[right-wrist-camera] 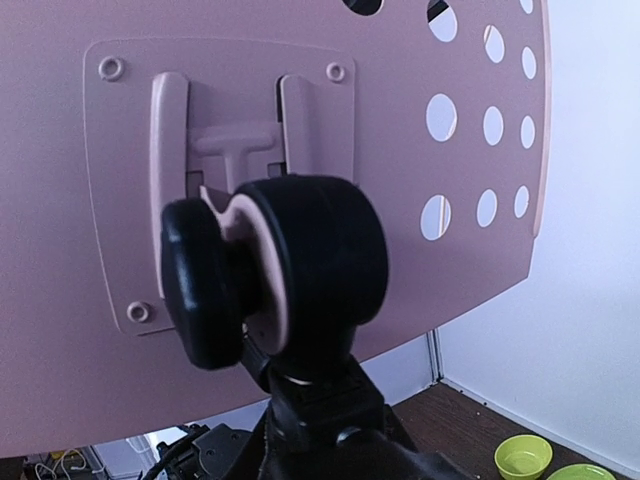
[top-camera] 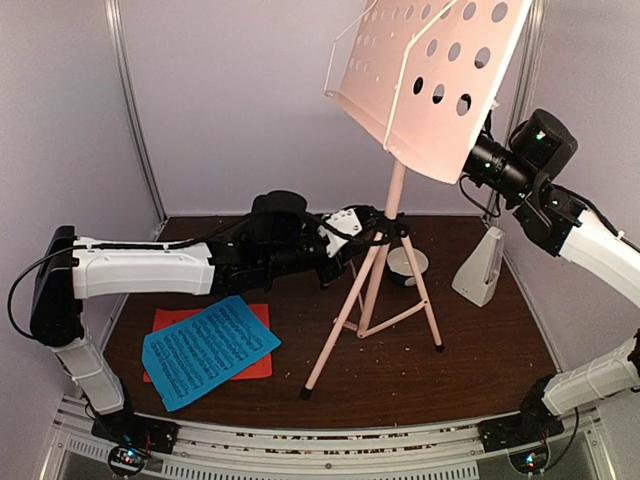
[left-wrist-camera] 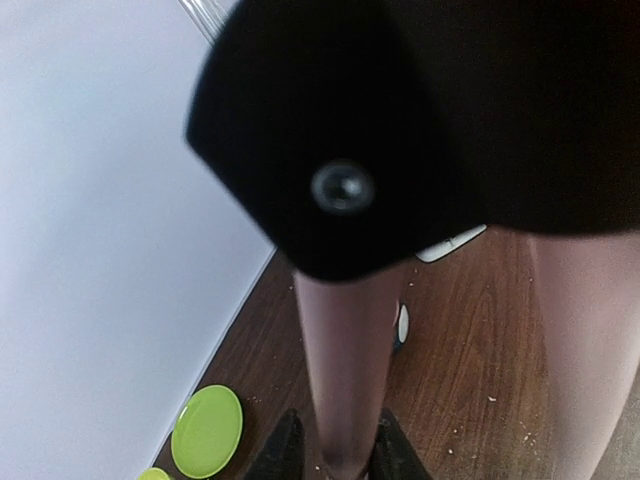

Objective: Set up the instrument practice props

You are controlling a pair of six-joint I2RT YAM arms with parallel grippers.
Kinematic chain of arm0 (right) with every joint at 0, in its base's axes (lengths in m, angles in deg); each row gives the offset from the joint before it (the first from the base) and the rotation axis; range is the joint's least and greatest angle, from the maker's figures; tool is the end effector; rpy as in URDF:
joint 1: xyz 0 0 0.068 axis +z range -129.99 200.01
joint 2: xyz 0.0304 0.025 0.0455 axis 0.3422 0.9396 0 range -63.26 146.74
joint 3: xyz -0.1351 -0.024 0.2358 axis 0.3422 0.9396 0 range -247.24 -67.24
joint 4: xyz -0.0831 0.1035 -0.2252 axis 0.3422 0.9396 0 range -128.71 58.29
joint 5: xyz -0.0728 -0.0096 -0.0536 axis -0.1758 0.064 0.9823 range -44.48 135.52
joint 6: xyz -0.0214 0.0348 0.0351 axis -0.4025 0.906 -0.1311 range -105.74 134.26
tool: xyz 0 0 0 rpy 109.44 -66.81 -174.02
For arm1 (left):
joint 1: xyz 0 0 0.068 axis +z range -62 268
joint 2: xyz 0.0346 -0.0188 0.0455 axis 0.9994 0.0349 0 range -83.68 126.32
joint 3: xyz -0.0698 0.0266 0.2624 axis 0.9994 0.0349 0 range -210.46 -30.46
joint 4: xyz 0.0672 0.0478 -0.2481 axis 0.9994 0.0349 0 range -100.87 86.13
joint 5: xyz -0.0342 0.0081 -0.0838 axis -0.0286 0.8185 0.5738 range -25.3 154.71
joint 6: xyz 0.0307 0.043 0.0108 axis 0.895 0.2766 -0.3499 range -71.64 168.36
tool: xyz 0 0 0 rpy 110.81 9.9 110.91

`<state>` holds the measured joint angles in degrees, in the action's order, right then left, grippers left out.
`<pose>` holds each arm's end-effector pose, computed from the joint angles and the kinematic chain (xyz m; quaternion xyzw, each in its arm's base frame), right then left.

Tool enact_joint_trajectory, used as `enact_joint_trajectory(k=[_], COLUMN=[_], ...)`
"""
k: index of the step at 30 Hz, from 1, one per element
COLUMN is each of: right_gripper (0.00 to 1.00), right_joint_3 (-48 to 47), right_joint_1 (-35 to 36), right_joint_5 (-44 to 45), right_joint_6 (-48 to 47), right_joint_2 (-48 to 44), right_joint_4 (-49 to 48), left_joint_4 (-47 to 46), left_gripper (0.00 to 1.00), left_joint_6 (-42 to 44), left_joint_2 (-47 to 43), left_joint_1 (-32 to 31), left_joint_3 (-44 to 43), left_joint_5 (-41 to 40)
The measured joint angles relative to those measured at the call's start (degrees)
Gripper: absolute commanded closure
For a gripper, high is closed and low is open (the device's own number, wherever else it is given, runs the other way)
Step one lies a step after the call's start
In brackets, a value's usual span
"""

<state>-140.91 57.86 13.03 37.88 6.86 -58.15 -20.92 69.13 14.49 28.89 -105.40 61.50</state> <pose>0.1989 0.1788 0.4774 -0.2971 0.4970 0.5419 0.6091 0.2137 -0.3533 0.3083 0.4896 0.6117 -0.1832 0.5938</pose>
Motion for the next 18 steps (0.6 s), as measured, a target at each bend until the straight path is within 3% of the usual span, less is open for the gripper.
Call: enact_joint_trajectory(k=[6,18], right_gripper=[1.0,1.0], right_joint_3=[0.2,0.3], right_joint_1=[0.0,0.6], right_joint_5=[-1.0,-2.6], right_joint_6=[-0.7,0.3], right_joint_2=[2.0,6.6], right_joint_4=[-0.1,-0.7], left_joint_4=[-0.9,-1.0], left_gripper=[0.51,0.39], left_joint_6=[1.7,0.0], left_joint_2=[-1.2,-6.1], left_joint_1=[1.8,3.1], left_joint_3=[2.8,12.1], left_joint_5=[-1.2,-2.2])
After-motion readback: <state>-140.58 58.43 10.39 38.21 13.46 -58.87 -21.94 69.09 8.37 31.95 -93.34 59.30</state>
